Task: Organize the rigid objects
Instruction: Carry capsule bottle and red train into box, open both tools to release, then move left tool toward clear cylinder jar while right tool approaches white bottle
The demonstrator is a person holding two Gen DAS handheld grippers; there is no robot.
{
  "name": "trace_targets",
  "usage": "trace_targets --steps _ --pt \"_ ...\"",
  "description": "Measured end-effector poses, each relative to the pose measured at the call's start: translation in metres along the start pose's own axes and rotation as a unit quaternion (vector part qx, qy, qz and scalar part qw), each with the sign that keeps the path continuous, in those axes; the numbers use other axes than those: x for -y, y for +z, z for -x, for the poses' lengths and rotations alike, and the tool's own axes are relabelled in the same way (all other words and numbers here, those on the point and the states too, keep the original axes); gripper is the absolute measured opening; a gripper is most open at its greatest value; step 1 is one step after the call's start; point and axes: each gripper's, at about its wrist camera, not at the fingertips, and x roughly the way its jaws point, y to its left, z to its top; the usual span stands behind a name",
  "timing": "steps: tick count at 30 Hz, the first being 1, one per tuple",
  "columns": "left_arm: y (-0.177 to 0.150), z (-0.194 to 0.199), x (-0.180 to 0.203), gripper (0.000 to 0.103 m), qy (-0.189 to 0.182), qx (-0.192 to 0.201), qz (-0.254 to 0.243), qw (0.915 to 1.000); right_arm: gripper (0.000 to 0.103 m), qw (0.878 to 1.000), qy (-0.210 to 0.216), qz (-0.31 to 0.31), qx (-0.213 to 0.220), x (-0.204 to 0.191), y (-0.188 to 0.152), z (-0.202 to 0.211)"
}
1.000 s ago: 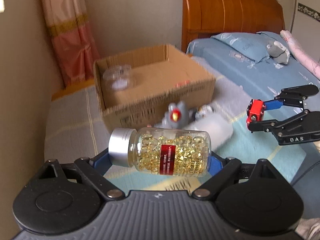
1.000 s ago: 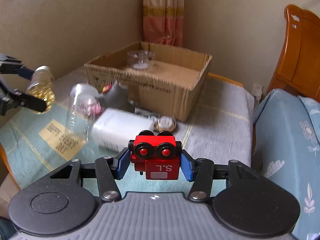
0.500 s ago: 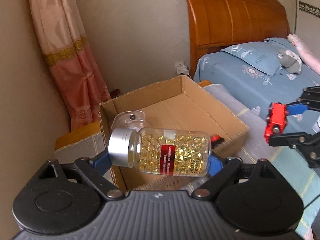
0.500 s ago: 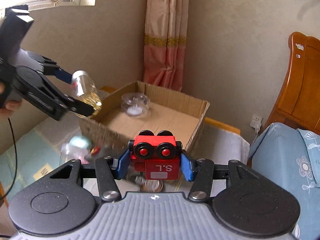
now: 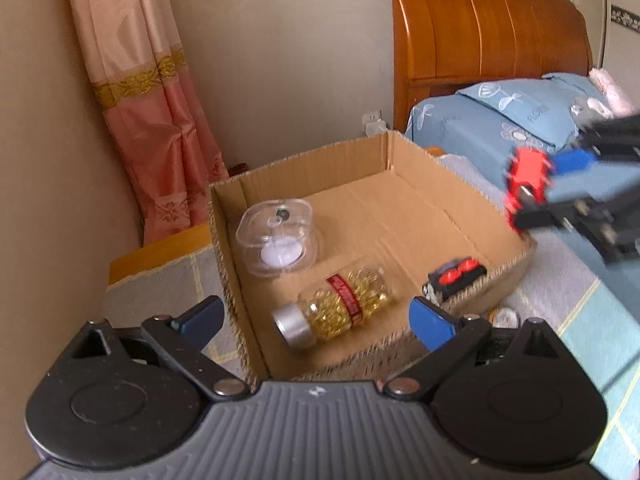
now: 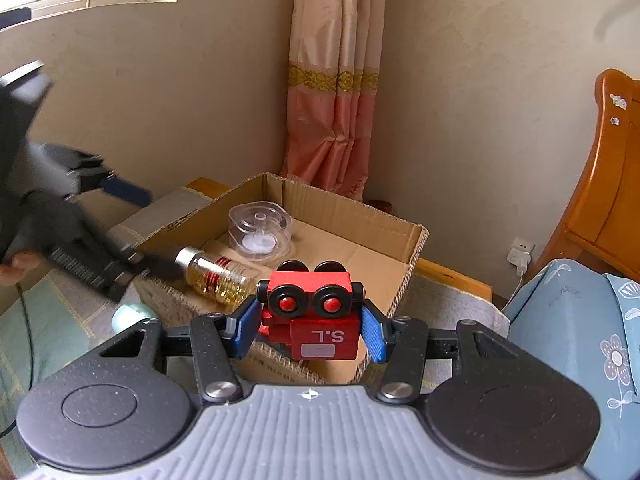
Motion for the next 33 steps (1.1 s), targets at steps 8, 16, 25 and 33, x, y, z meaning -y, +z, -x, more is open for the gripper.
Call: trace_targets --steps 8,16,25,33 --pt "-0.015 0.024 -0.01 0.099 0.002 0.003 0.008 1.0 0.058 0.999 0.002 0.001 -0.033 0.004 0.031 -0.045" --pt "-0.027 0.035 -0.026 0.099 0.006 0.009 0.03 0.9995 0.088 0.998 -0.052 -0.001 -0.046 0.011 0.059 -0.091" --pt "-0.037 0.04 -0.022 0.099 0.009 0.004 0.035 0.9993 0.098 0.997 -0.05 0.016 -0.054 -0.008 0.039 -0.063" --pt "-0.05 0.043 -0.011 0.102 0.015 0.003 0.035 0.9993 0.103 0.998 -0.033 0.019 -0.048 -0.033 0.016 -0.021"
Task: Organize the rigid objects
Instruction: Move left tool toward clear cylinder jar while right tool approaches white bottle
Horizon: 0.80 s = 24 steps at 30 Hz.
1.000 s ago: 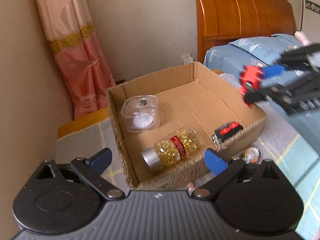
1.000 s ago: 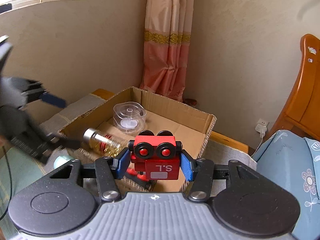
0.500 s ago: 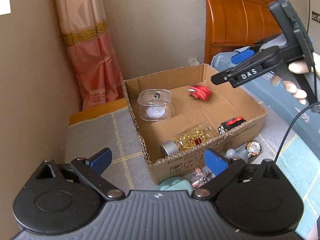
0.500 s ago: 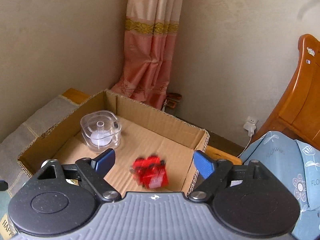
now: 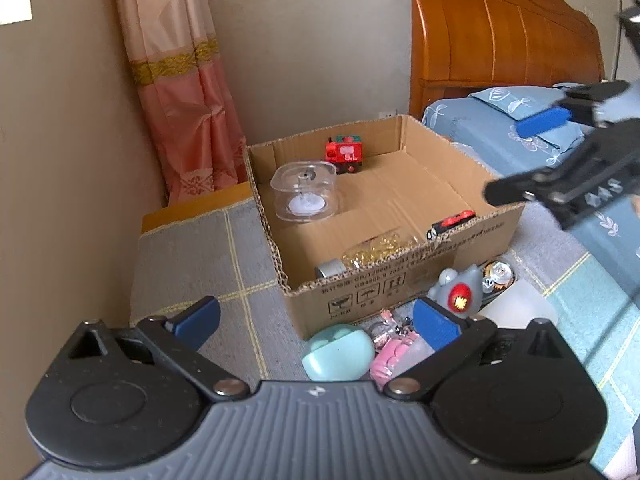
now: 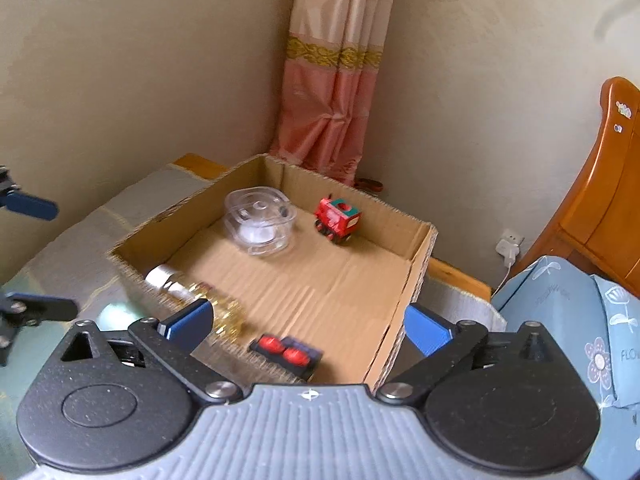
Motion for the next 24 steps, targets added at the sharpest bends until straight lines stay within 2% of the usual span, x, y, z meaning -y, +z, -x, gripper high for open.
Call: trace_targets --steps 5,8,12,19,24 --pt "-0.009 -0.019 0.005 0.102 0.009 -0.013 0.007 0.9999 0.103 1.0 0.007 -0.014 0.004 -0.012 -0.021 0.015" --pt "-0.015 -0.028 0.003 0.102 0.009 -0.023 0.018 0.9995 0.103 1.0 -0.004 -0.03 0.007 -0.019 -0.04 0.023" --pt "-0.026 -0.027 0.005 0.102 -0.002 -0.032 0.021 0.9993 0.103 0.998 -0.023 -0.053 0.016 -0.027 -0.066 0.035" --pt "-0.058 -0.02 0.011 0.102 -0.008 -0.06 0.015 0.9981 0.103 0.995 -0.022 -0.093 0.014 -0.042 -0.109 0.049" --pt "-0.078 0.004 0.017 0.102 -0.004 -0.037 0.012 0.9992 0.103 0.99 -0.013 -0.142 0.004 -0.041 -0.131 0.051"
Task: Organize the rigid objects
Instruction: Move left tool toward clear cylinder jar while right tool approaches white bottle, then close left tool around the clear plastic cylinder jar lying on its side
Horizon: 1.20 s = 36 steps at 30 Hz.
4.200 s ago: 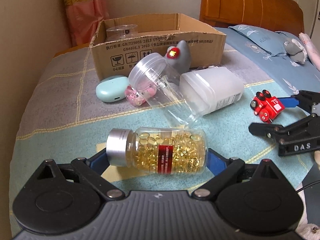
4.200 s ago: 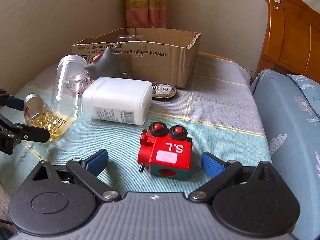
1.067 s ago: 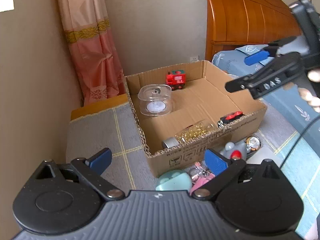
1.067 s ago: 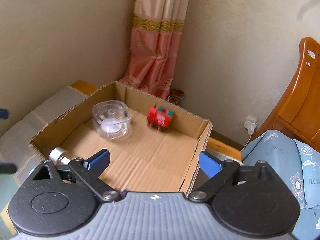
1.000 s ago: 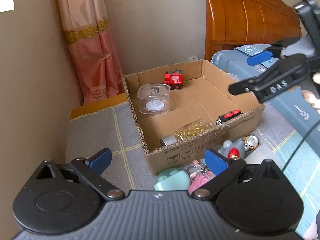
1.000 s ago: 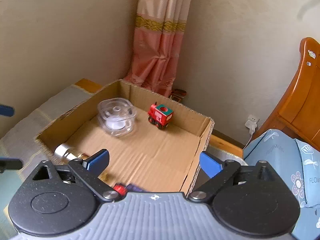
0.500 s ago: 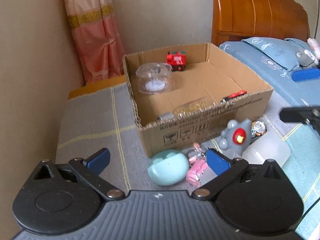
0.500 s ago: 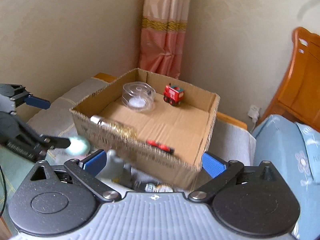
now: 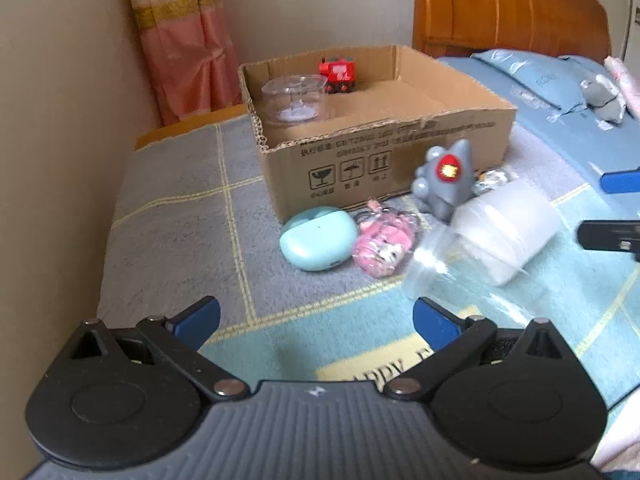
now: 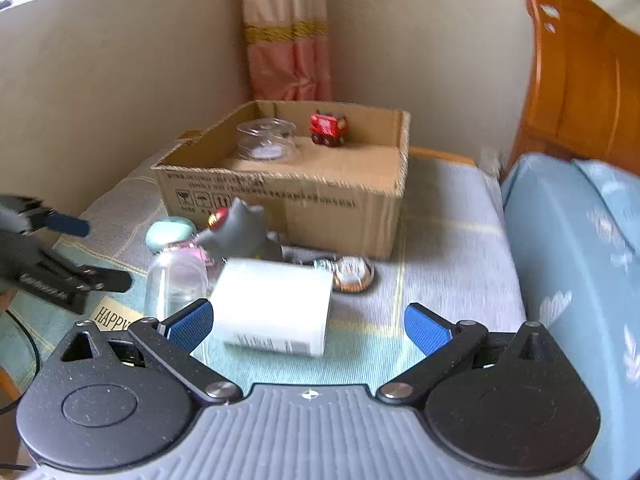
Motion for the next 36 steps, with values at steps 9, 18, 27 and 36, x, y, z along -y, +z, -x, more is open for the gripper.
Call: trace_targets --steps 9,18,27,36 --pt "-0.017 0.011 0.041 0.102 -0.099 0.012 -0.094 0.9905 0.103 0.999 -0.008 -0.043 -0.026 0.009 -0.037 -0.011" --pt "-0.009 0.0 0.053 0.102 -0.084 -0.02 -0.087 0.9924 0.103 0.998 -0.032 -0.002 -0.058 0.007 -0.061 -0.016" --pt "0.007 0.057 0.035 0.102 -0.039 0.003 -0.049 0.998 0.103 1.0 -0.014 0.008 -0.026 0.011 -0.061 -0.005" --pt "-0.025 0.031 0.055 0.102 -0.062 -0.008 -0.081 0.9947 0.103 1.0 0.0 -0.001 -0.021 0.015 -0.071 -0.001"
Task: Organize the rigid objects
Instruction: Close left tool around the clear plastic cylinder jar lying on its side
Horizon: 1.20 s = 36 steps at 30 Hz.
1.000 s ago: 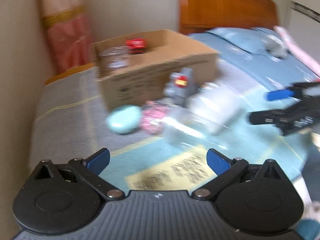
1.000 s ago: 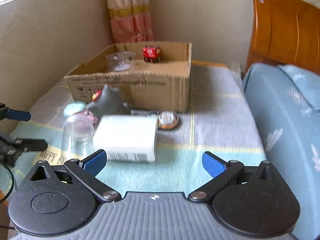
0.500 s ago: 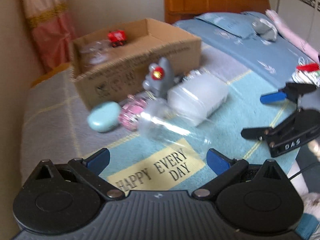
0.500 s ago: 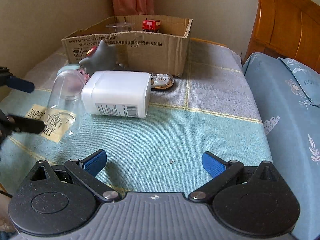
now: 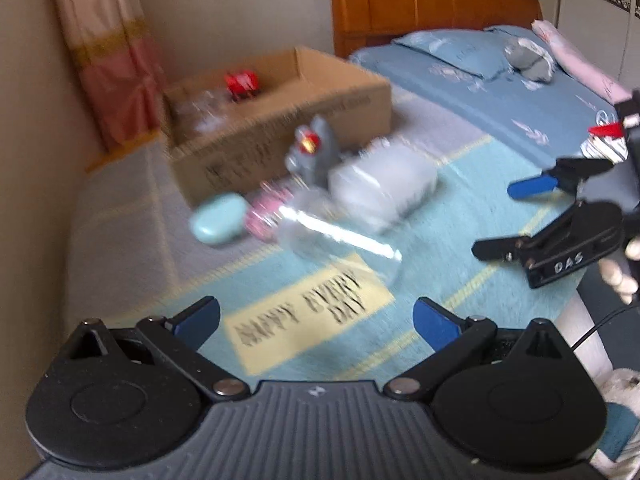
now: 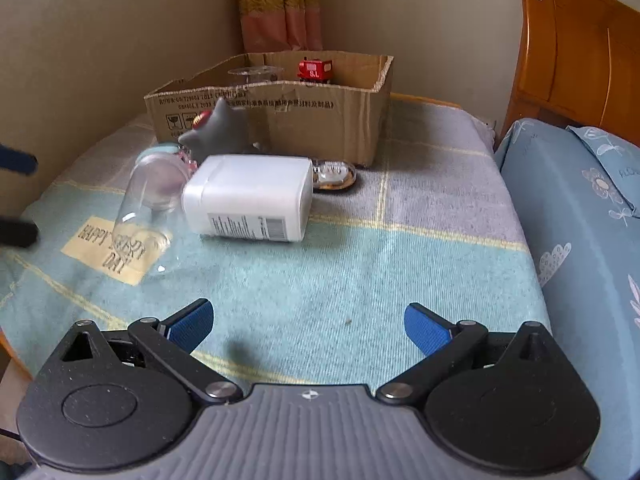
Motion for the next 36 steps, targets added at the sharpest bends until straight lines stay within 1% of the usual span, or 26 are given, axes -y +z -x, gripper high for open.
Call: trace_targets --steps 2,6,9,11,20,24,28,30,34,36 --pt "-0.005 -0.015 0.004 0.102 -0.009 -0.001 -0.003 1.0 0.103 1.0 -0.002 -0.001 -0.004 0.001 -0.003 0.0" --pt "-0.009 -0.036 0.007 0.102 -0.025 0.011 -0.002 0.9996 0.103 1.0 -0.005 0.006 -0.007 0.003 -0.006 -0.001" --pt "-0.01 -0.051 0.006 0.103 -0.03 0.006 0.003 0.9995 0.103 1.0 -0.007 0.013 -0.007 0.003 -0.006 -0.002" --pt "-0.01 -0.055 0.001 0.102 -0.042 0.019 0.014 0.9988 0.103 1.0 -0.012 0.02 -0.007 0.001 -0.006 -0.004" --pt "0.0 -0.068 -0.006 0.102 -0.045 0.042 0.0 0.9981 0.103 1.0 -0.016 0.017 0.005 0.0 -0.005 -0.008" --pt "0.005 -0.068 0.003 0.102 -0.031 0.054 -0.035 0.9975 0.103 1.0 -0.018 0.017 0.012 0.0 -0.005 -0.009" --pt "0.007 -0.064 0.015 0.102 -0.006 0.078 -0.088 0.993 0.103 1.0 -0.017 0.019 0.017 0.0 -0.005 -0.009" --pt "0.009 -0.064 0.018 0.098 -0.004 0.081 -0.096 0.9921 0.103 1.0 -0.017 0.019 0.018 0.0 -0.006 -0.01" --pt "0.012 -0.059 0.014 0.097 -0.015 0.079 -0.069 0.9944 0.103 1.0 -0.016 0.019 0.017 0.0 -0.006 -0.01" --pt "0.012 -0.056 0.011 0.096 -0.008 0.073 -0.045 0.9962 0.103 1.0 -0.016 0.02 0.014 0.0 -0.005 -0.01"
